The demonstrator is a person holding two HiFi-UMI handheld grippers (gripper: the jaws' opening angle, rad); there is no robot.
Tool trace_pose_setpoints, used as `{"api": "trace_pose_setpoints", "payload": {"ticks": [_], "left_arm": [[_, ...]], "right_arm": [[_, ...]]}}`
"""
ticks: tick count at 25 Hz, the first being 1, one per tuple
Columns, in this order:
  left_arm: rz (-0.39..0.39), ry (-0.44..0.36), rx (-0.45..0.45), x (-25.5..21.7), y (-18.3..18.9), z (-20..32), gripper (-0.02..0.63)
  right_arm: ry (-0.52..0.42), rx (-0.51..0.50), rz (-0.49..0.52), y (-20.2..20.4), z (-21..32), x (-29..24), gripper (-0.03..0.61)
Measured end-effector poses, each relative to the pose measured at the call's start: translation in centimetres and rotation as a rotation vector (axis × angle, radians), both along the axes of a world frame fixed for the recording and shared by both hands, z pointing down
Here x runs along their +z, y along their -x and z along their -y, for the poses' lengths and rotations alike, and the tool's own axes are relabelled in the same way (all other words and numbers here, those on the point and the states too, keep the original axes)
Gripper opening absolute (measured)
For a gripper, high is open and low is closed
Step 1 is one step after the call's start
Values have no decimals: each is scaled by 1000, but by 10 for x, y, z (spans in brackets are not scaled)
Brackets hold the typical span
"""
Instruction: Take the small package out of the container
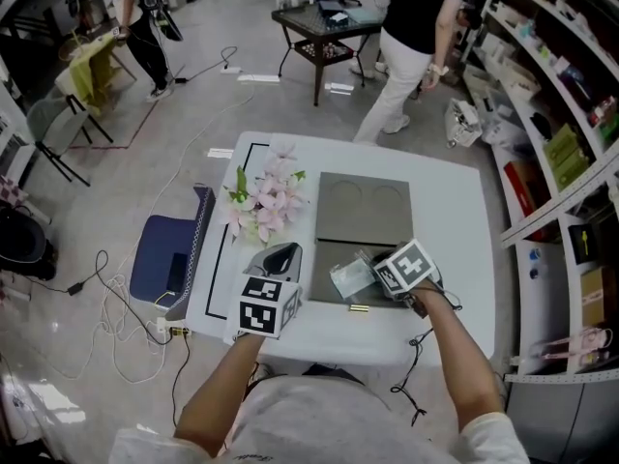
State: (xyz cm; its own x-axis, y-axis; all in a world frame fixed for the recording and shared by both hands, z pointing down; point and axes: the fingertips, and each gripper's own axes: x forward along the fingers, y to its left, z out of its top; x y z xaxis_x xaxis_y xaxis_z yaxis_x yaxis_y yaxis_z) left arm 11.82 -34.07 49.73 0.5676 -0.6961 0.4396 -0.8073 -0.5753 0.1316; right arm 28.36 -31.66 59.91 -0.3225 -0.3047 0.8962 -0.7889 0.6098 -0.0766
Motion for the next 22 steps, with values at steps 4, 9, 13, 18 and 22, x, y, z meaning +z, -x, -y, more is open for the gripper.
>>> {"api": "trace_pose_setpoints", "payload": {"ticks": [4,9,13,18,22], "left_arm": [[-2,-1,22,-2,0,-4,3],[-9,-15,58,-12,-1,-8,3],[-8,-26,91,-17,0,-13,3],[-17,-38,124,-24,4,-19,3],[-24,-53,149,-33,8,-23,3]], "right_arm": [[-33,27,25,1,-2,-16,8],[-85,66,48,2,-10,-41,8],[-132,118,79,1,-19,-58,8],[-182,189,111,1,-32,-74,8],[-248,236,113,3,-41,-97,8]]}}
